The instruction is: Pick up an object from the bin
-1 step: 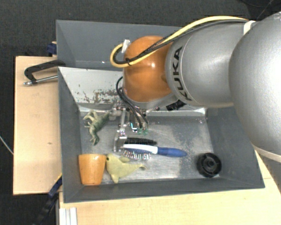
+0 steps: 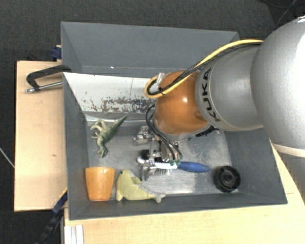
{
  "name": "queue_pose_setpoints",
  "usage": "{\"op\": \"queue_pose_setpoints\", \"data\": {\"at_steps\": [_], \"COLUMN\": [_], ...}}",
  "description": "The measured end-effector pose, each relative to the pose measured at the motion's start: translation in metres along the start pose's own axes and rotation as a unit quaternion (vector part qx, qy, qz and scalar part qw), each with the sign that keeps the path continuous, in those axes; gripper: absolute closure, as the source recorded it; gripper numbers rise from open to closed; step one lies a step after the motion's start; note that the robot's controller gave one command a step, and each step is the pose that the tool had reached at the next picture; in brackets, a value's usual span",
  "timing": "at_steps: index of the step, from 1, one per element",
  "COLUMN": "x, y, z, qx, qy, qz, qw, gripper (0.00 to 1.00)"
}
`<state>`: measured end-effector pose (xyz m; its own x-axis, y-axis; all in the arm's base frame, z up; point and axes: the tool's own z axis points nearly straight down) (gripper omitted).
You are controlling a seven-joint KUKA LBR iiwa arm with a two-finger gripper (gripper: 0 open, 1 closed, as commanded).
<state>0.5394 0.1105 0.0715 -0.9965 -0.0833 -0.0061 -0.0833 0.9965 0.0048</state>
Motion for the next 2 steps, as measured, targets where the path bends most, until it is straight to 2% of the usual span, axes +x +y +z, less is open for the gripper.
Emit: {"op": "queue_pose_setpoints", "data": {"at_steps": [1, 2], "x": [-0.0166, -0.0189], "y": [-0.0519, -0.0506], "z": [-0.0305, -0.0293], "qx": [0.002, 0.002], "qy": [-0.0009, 0.0009], "qz": [0.124, 0.135], "qw": [0.9923, 0.9908], "gripper": [0.00, 0.00]}}
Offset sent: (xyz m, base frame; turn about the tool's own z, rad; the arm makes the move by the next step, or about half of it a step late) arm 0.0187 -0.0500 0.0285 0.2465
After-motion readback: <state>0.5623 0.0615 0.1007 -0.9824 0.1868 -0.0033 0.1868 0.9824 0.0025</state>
